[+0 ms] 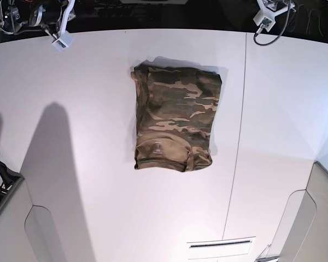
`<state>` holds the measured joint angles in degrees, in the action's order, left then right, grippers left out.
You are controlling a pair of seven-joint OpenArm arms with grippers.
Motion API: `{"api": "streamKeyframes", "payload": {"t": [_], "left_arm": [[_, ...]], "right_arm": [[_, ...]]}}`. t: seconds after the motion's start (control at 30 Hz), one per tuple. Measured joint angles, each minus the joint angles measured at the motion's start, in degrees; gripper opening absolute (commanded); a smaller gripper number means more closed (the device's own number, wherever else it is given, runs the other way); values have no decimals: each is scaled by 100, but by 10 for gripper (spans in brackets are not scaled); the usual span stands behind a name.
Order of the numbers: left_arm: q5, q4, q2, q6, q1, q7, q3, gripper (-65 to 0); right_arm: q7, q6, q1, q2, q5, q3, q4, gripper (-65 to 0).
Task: Fold the T-shirt properly
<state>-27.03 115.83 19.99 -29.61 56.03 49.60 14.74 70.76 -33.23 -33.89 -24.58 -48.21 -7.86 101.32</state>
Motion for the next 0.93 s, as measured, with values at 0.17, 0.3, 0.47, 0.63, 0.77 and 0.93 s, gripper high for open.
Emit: {"api": "streamKeyframes", "payload": {"t": [0.17,0.3,0.47,0.63,0.77,0.93], "left_arm": [[9,-1290,2,2,26,-127,-13,-607],[11,-2483,197,-168,-52,-684,-424,-607],[197,-3797,345,-168,-673,-901,-1366,-607],[170,-4767,181,-50,-1478,-940,-2133,-607],[398,-5477,-33,243,-2068,-942,-2516,-607],[498,-6083,-234,260,-2597,-942,-2791,-607]], "right_arm": [[-24,2,-632,114,48,2,-24,-650],[-48,2,-944,155,442,101,-28,-650],[-210,131,-1086,144,960,538,-120,-650],[-881,614,-1012,153,1853,1143,-828,-650],[-916,890,-632,184,2347,1600,-1777,-650],[-977,903,42,463,2400,1657,-3171,-650]]}}
